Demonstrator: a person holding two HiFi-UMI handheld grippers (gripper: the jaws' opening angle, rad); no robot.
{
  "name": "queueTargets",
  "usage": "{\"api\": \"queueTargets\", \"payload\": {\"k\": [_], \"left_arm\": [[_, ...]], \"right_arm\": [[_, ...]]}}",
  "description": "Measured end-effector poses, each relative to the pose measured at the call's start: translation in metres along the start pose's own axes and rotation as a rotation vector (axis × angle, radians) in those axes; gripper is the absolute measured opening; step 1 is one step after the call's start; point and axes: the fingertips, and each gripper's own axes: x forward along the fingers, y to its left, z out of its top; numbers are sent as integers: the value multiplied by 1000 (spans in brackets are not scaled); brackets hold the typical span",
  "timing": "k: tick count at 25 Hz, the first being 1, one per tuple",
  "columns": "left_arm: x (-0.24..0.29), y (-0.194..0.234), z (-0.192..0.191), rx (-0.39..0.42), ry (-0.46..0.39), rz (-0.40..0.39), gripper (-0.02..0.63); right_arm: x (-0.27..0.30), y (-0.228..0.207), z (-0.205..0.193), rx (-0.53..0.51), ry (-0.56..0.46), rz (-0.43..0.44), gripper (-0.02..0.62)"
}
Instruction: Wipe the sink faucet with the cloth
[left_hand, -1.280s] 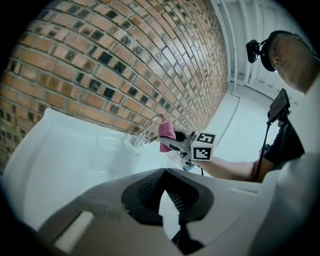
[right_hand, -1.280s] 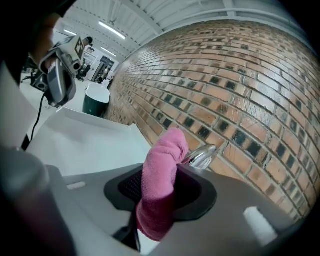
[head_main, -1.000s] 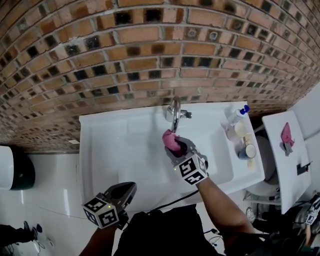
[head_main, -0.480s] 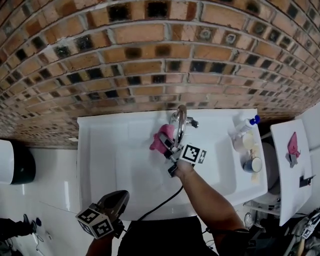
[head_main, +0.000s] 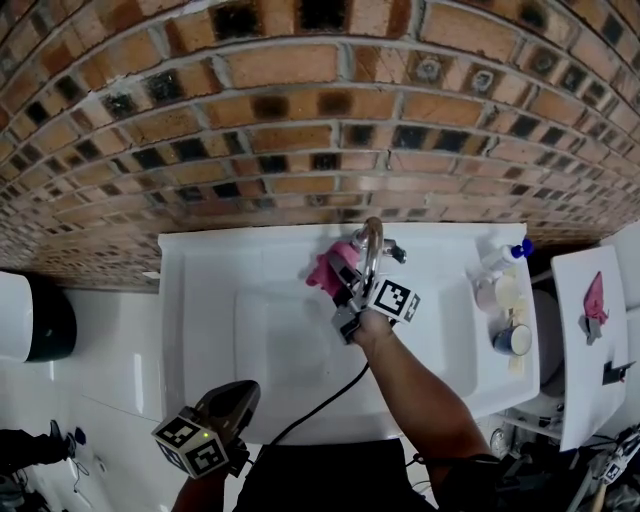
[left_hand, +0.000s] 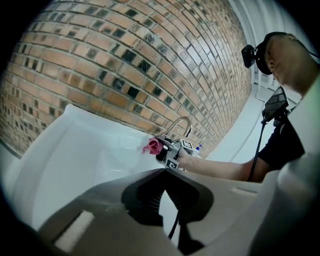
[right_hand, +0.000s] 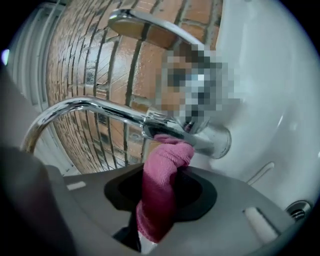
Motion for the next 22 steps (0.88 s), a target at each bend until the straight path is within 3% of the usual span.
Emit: {"api": "queueTargets", "payload": {"k": [2,6,10,14,22], "left_arm": [[2,-2,1,5,1,-5,6],[5,-6,3,12,-3,-19,6],[5,-13,5,21,-11,-33,6],[-1,-18,1,41,-12,-41,6],[-13,-33,2,82,-44,-107,6]], "right_arm": [[-1,8,5,-19,-11,21,146],[0,45,6,27,-31,183,146],[-15,48,10,-49,-23,135,146],[-27,62,12,-47,-49,181,146],[-112,43,3,-229,-32,-102,146]]}}
